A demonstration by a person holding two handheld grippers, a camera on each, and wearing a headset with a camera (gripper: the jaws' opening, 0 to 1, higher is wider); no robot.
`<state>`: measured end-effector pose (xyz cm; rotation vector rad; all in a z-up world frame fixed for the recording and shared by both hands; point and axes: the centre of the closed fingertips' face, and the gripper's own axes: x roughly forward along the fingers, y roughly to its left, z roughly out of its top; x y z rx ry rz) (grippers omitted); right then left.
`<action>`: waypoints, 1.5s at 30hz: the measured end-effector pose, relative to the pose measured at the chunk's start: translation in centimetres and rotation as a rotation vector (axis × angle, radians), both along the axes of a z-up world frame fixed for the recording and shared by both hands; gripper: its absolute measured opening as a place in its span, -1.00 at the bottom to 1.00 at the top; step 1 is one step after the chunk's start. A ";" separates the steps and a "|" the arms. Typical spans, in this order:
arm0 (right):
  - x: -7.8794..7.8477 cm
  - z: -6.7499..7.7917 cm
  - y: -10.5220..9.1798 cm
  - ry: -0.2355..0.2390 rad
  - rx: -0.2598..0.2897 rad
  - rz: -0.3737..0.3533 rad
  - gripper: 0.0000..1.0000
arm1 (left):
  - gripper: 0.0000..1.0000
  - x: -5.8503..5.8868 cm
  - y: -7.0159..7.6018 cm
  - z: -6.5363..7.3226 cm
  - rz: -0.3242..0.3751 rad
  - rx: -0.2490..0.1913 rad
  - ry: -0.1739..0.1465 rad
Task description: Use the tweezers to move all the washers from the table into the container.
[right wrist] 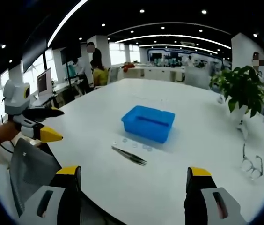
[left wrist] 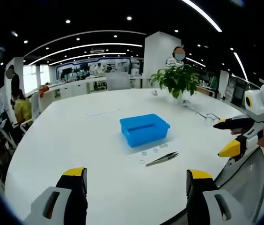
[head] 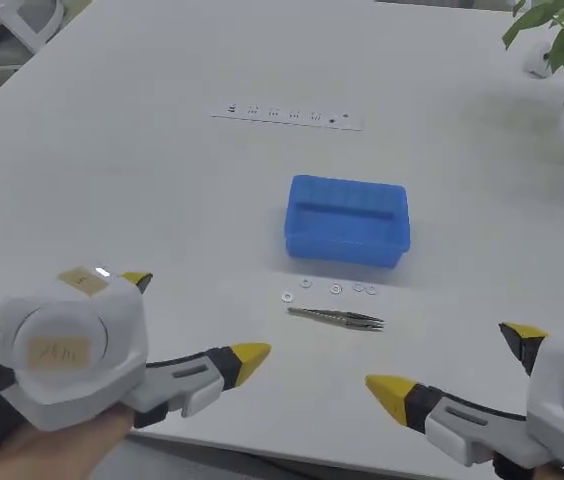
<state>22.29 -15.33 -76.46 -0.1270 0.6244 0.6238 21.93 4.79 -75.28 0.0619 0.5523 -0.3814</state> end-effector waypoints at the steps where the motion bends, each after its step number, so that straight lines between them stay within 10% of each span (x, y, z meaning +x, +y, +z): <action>1: 0.0 0.0 0.0 -0.001 0.002 0.002 0.84 | 0.79 0.0 -0.1 -0.1 -0.006 -0.006 0.006; 14: 0.2 -0.7 0.2 0.015 -0.016 0.014 0.84 | 0.81 0.5 0.2 -0.2 0.009 0.014 -0.021; 31: 0.2 -2.2 0.6 0.056 -0.048 0.027 0.81 | 0.63 2.0 -1.0 -1.9 -0.040 0.014 0.025; 45: 1.1 -2.6 -0.4 0.039 -0.057 -0.002 0.52 | -0.48 4.7 -4.3 -4.7 -0.296 0.074 0.116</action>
